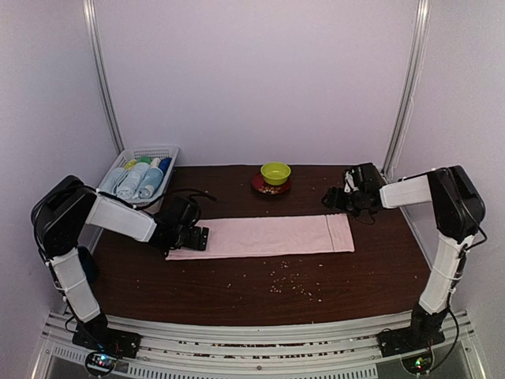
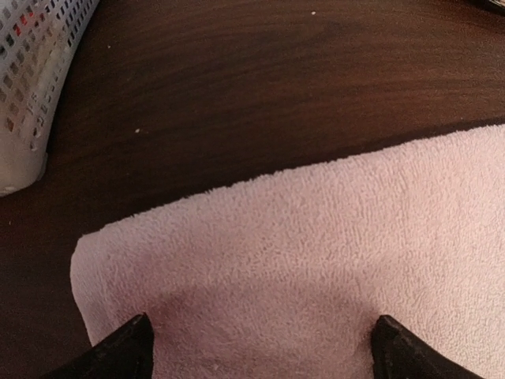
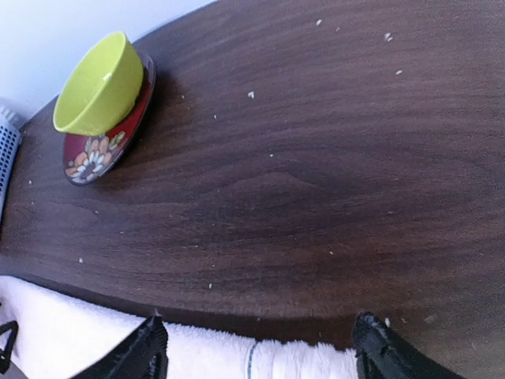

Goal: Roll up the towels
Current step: Smooth out the towel at the center of the board, then pick up the towel from the center of the board.

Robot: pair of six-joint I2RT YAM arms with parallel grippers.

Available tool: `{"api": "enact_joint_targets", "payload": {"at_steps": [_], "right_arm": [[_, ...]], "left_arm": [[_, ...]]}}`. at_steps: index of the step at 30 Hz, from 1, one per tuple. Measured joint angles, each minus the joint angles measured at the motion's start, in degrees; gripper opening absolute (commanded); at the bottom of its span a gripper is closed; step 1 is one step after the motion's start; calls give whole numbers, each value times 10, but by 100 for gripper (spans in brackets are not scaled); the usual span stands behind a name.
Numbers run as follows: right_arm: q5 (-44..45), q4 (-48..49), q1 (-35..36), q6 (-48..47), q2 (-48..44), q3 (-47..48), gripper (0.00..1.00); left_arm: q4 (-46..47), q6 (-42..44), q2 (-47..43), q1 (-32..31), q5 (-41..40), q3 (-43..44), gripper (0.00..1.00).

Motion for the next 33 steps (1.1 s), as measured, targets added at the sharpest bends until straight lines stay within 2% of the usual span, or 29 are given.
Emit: {"api": "enact_joint_targets", "payload": {"at_steps": [6,10,16,25,29,33], "right_arm": [[26,-53,-1,-27,-164,-48,86],[39,-67,-3,-30,-215,-106,86],[48,-106,-10,-29,-218,-174,85],[36,-98,-14,-25,-189,-186,78],[24,-91,-14,-21,-174,-201,74],[14,-78,-14,-21,-166,-204,66]], "left_arm": [[-16,-31,-55,-2,-7,-47,98],[-19,-50,-97,-15,-24,-73,98],[-3,-57,-129,-36,-40,-102,98],[2,-56,-164,-36,-53,-113,98],[7,-56,-165,-36,-53,-113,98],[7,-56,-166,-36,-53,-113,98]]}}
